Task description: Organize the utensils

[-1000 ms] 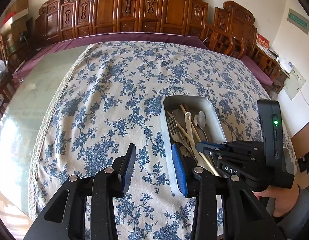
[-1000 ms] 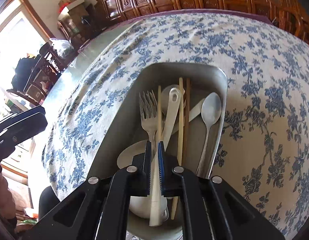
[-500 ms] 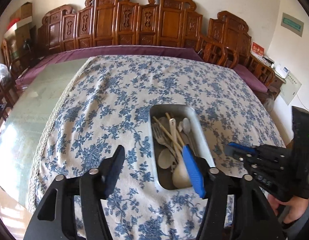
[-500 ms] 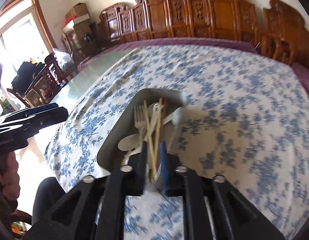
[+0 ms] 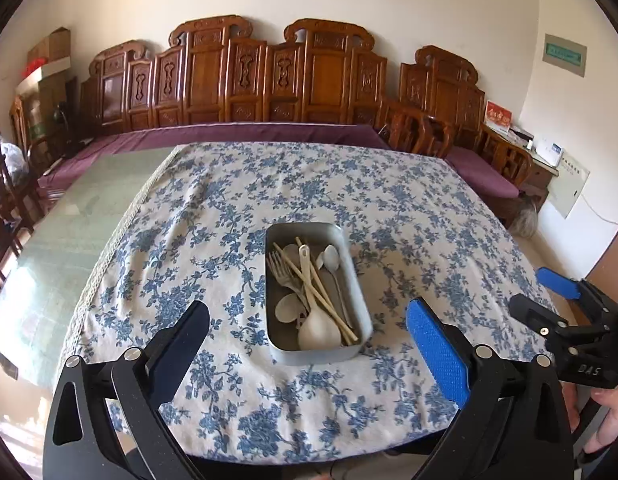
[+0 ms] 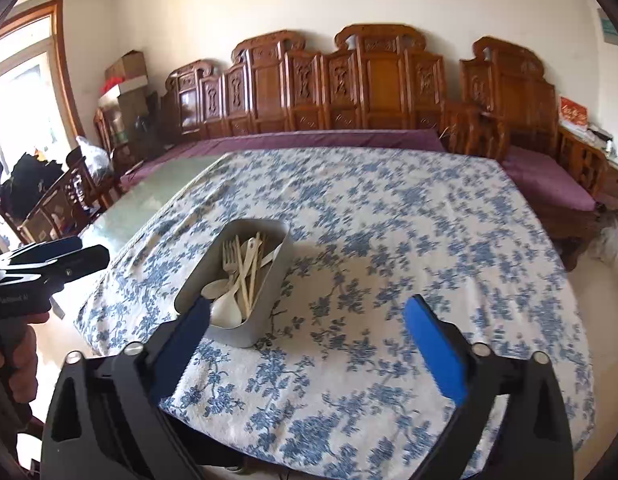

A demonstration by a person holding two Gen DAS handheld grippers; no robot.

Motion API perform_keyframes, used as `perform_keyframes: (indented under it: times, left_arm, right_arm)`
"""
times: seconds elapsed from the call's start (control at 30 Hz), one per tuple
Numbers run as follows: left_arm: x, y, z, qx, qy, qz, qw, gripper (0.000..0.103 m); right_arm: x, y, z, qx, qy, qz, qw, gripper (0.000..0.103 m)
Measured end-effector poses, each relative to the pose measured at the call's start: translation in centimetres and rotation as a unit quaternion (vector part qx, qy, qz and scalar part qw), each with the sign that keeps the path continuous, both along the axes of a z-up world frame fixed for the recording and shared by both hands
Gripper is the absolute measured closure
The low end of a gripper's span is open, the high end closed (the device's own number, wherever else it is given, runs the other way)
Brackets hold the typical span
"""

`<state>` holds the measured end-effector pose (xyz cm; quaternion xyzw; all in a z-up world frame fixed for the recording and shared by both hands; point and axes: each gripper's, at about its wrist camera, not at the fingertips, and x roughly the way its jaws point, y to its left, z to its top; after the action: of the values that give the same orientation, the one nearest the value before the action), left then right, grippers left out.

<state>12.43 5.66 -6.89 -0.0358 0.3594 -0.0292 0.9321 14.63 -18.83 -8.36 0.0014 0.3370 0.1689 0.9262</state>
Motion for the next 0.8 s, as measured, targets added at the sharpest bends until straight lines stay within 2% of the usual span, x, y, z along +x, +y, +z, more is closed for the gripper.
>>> perform_keyframes:
  times: [0.3, 0.6, 0.8]
  left_arm:
    - [-2.9, -2.2, 3.6, 0.019, -0.030, -0.011, 0.9993, 0.008]
    - [-4.7, -3.4, 8.2, 0.019, -0.081, -0.016, 0.9964, 0.008]
    - [-6.3, -4.4, 11.4, 0.032, -0.125, -0.013, 0.9915, 0.008]
  right_arm:
    - [-3.3, -2.6, 4.6, 0.014, -0.051, -0.031, 0.998, 0.003]
    - [-5.7, -3.1, 9.7, 0.009, -0.116, -0.049, 0.992, 0.003]
    - [-6.9, -3.3, 11.9, 0.003, -0.147, -0.060, 0.987, 0.003]
